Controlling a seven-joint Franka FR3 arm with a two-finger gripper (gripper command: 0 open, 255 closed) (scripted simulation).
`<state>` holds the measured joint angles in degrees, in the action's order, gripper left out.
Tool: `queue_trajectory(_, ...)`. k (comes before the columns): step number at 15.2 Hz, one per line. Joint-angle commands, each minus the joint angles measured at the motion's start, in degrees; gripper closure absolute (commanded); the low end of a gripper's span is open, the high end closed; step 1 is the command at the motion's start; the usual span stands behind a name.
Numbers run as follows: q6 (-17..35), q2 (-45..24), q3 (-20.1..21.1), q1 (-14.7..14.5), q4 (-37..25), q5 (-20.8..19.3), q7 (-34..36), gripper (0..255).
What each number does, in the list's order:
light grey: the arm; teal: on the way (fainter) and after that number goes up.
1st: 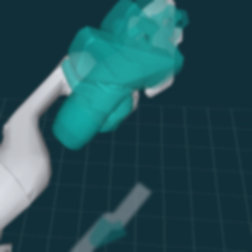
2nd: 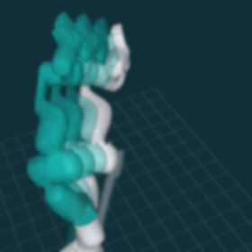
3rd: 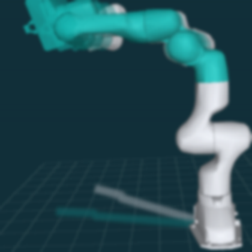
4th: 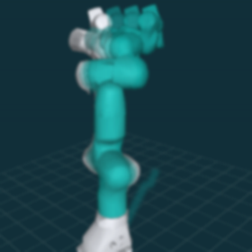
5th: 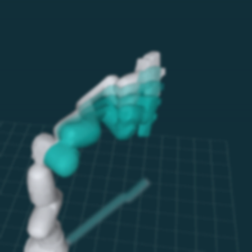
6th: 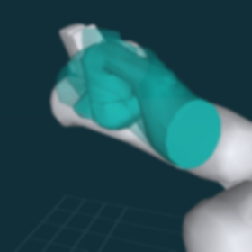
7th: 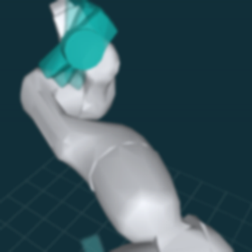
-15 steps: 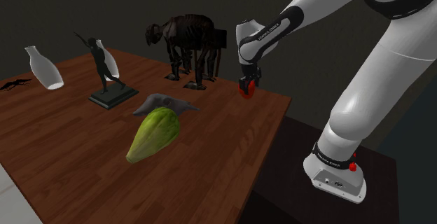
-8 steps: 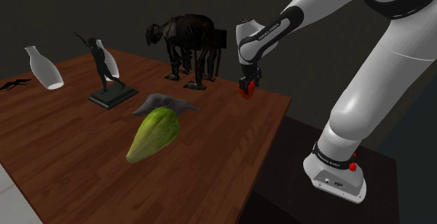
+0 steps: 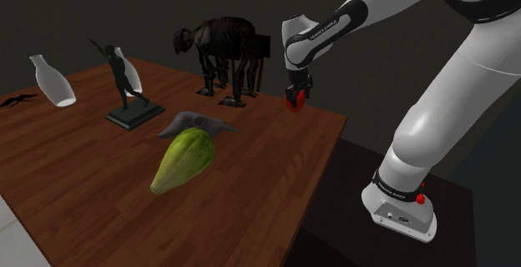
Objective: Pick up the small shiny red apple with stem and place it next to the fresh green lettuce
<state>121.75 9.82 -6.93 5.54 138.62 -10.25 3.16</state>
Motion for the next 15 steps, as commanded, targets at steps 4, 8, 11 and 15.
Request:
queue_trajectory(4, -4.02, 1.92, 0.18, -0.11, -2.09, 0.24, -0.38, 255)
queue_trajectory(8, -7.26, 3.35, 0.31, -0.17, -3.91, 0.39, -0.71, 255)
queue_trajectory(11, -9.66, 4.27, 0.41, -0.21, -5.41, 0.51, -0.96, 255)
queue_trajectory(15, -12.84, 5.31, 0.55, -0.27, -7.56, 0.65, -1.30, 255)
